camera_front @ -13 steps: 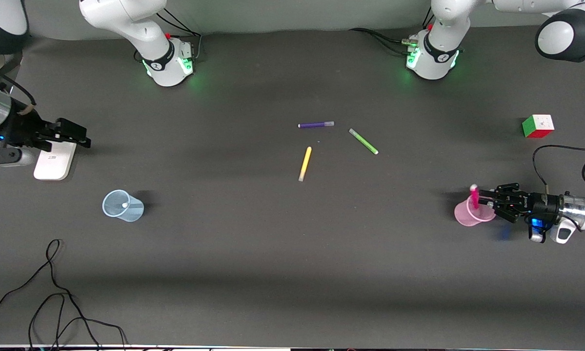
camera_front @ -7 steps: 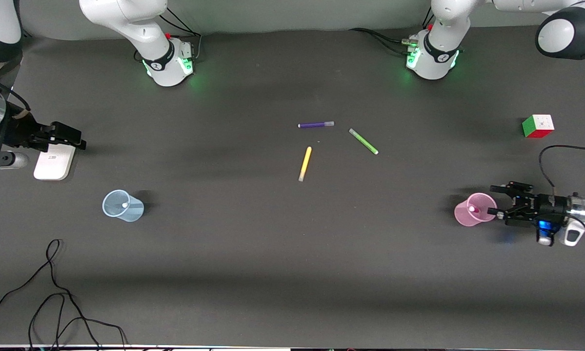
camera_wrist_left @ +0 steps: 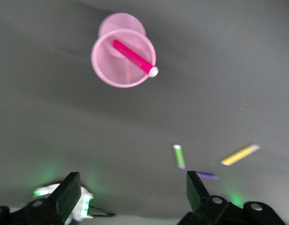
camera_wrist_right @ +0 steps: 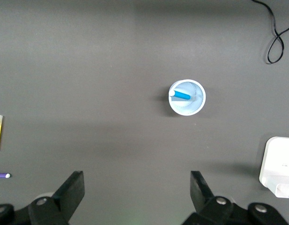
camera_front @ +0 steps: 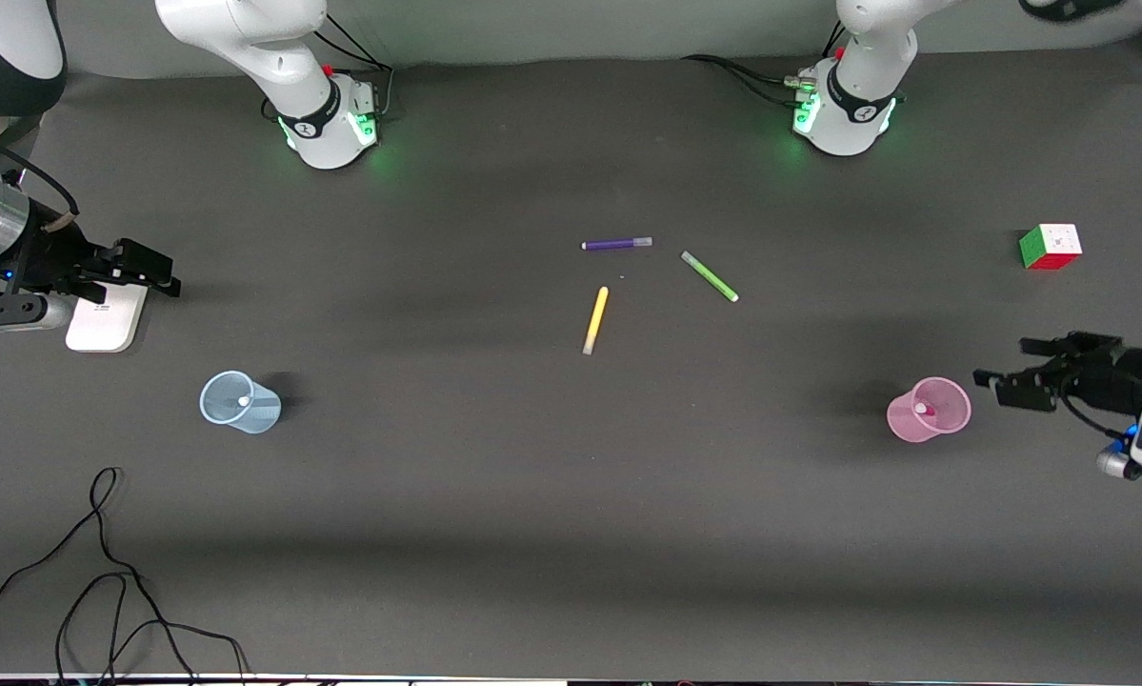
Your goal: Place pink and blue markers in matching cups
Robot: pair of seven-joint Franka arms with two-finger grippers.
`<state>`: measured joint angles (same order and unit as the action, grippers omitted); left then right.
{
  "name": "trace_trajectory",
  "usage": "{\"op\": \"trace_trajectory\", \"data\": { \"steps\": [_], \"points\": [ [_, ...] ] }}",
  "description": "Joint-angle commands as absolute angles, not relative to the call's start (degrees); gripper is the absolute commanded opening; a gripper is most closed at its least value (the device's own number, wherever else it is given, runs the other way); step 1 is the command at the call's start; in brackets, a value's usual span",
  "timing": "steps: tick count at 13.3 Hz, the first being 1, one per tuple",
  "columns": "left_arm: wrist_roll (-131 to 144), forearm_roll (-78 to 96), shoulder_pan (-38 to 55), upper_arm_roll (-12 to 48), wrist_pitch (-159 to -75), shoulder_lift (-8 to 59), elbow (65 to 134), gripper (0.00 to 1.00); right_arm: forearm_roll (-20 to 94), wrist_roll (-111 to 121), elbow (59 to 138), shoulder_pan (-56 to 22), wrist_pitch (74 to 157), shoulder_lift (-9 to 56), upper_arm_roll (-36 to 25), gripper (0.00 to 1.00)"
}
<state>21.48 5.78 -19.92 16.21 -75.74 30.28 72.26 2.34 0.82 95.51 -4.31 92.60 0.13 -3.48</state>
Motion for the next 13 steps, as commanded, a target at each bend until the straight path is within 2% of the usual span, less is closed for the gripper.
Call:
{"op": "trace_trajectory", "data": {
  "steps": [1, 4, 5, 9, 13],
  "points": [
    [20.83, -0.34, -16.36, 14.77, -83.03, 15.77, 87.41, 1.00, 1.23, -0.35, 96.50, -3.95, 94.04, -0.18, -2.46, 1.00],
    [20.57, -0.97, -14.24, 14.85, -90.15, 4.69, 98.14, 1.00, 1.06, -0.35, 95.72, -4.04, 94.22, 0.88, -2.46, 1.00],
    [20.04, -1.05, -12.93, 14.85, -91.65, 2.14, 99.57, 1.00, 0.36, -0.35, 95.02, -4.22, 94.31, 0.97, -2.37, 1.00],
    [13.20, -2.37, -12.22, 14.77, -92.37, -1.58, 99.58, 1.00, 0.53, -0.79, 94.75, -4.83, 94.31, 1.05, -2.20, 1.00],
    [12.92, -4.22, -11.43, 15.12, -93.43, -1.76, 99.58, 1.00, 0.88, -0.97, 94.92, -4.83, 94.57, 1.93, -2.20, 1.00]
  ]
}}
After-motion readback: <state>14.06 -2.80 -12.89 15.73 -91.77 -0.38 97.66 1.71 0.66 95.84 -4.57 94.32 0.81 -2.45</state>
